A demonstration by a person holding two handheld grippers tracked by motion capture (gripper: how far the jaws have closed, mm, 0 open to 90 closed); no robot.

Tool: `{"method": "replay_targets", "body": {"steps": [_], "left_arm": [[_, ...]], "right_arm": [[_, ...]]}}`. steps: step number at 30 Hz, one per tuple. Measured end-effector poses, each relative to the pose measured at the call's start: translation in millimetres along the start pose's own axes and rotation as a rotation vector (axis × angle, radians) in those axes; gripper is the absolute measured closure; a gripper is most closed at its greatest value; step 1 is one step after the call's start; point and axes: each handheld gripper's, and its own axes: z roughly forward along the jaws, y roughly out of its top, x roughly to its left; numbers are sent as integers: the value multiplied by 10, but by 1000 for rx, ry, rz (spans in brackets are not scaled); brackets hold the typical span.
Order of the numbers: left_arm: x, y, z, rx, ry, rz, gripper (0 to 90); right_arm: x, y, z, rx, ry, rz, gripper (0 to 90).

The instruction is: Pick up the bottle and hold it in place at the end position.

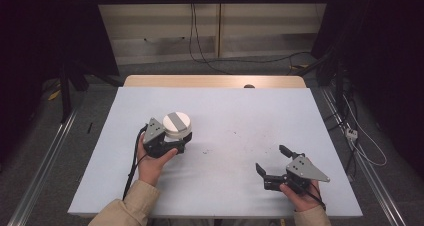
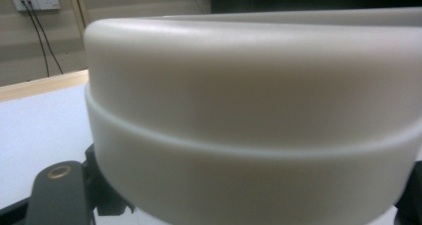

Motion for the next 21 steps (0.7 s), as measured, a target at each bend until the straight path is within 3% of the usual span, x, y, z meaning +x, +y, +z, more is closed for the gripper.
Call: {"method": "replay_targets", "body": {"steps": [14, 20, 21], "left_arm": [[-69, 88, 233, 13, -9, 38, 183], [-83, 127, 342, 3, -26, 15, 183], [-80, 132, 354, 10, -25, 26, 183]], "right_arm": [[4, 4, -19, -5, 10, 4, 28], [5, 4, -30, 0, 10, 7, 28], [6, 6, -33, -1, 10, 8, 28]]}}
